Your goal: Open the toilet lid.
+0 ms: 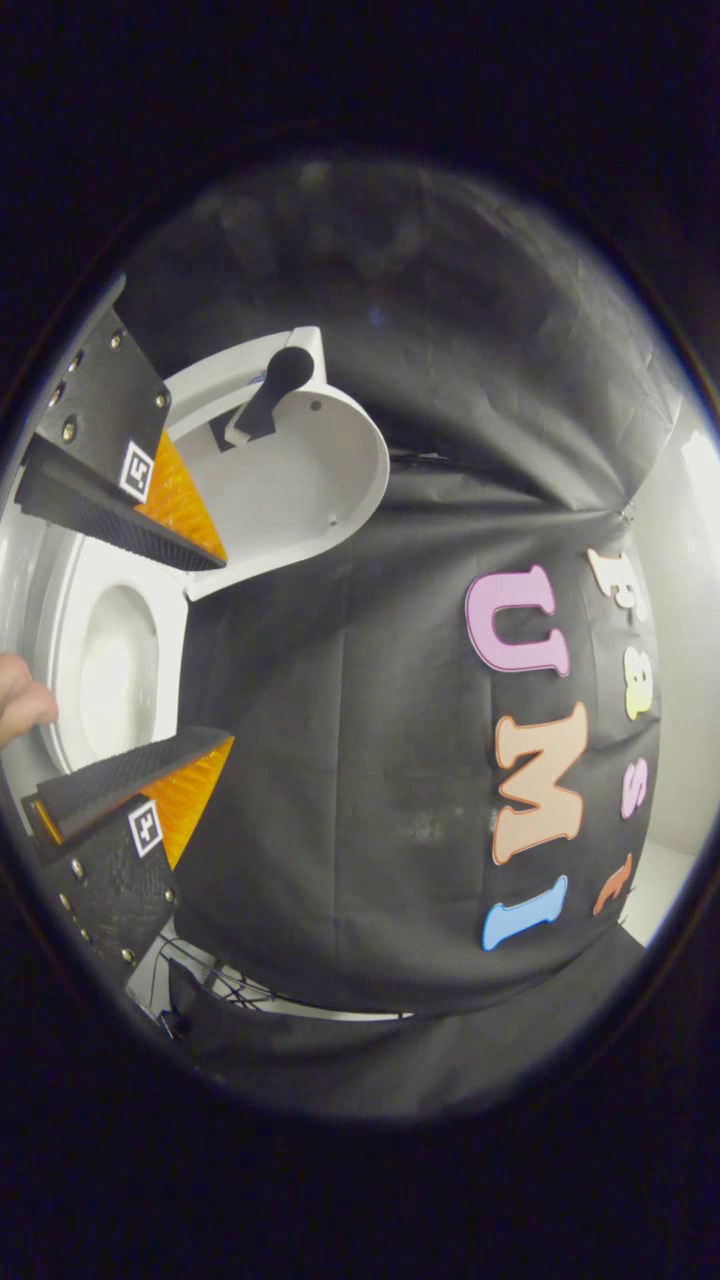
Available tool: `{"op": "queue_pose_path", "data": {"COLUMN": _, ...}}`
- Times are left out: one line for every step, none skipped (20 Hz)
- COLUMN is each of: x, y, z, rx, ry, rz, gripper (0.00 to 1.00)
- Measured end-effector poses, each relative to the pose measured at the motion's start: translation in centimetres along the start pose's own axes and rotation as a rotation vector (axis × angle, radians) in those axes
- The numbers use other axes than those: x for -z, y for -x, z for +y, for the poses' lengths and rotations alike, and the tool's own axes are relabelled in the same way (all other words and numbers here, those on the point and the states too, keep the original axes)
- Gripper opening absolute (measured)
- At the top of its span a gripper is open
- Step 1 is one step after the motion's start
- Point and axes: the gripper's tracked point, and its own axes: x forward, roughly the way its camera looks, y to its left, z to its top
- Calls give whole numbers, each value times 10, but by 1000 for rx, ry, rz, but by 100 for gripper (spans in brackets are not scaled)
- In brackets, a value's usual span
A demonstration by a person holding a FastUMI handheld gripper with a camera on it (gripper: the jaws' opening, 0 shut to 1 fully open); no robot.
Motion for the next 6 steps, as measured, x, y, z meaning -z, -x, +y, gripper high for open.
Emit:
{"op": "queue_pose_path", "data": {"x": -3, "y": -1, "z": -2, "rx": -1, "ry": -8, "rz": -11, "gripper": 93}}
{"op": "queue_pose_path", "data": {"x": -5, "y": -2, "z": -4, "rx": 3, "ry": -22, "rz": -15, "gripper": 92}}
{"op": "queue_pose_path", "data": {"x": -4, "y": -3, "z": -7, "rx": 6, "ry": -36, "rz": -15, "gripper": 92}}
{"op": "queue_pose_path", "data": {"x": -4, "y": -6, "z": -9, "rx": 10, "ry": -47, "rz": -13, "gripper": 92}}
{"op": "queue_pose_path", "data": {"x": -4, "y": -6, "z": -12, "rx": 21, "ry": -59, "rz": -11, "gripper": 92}}
{"op": "queue_pose_path", "data": {"x": -3, "y": -6, "z": -14, "rx": 29, "ry": -73, "rz": -10, "gripper": 92}}
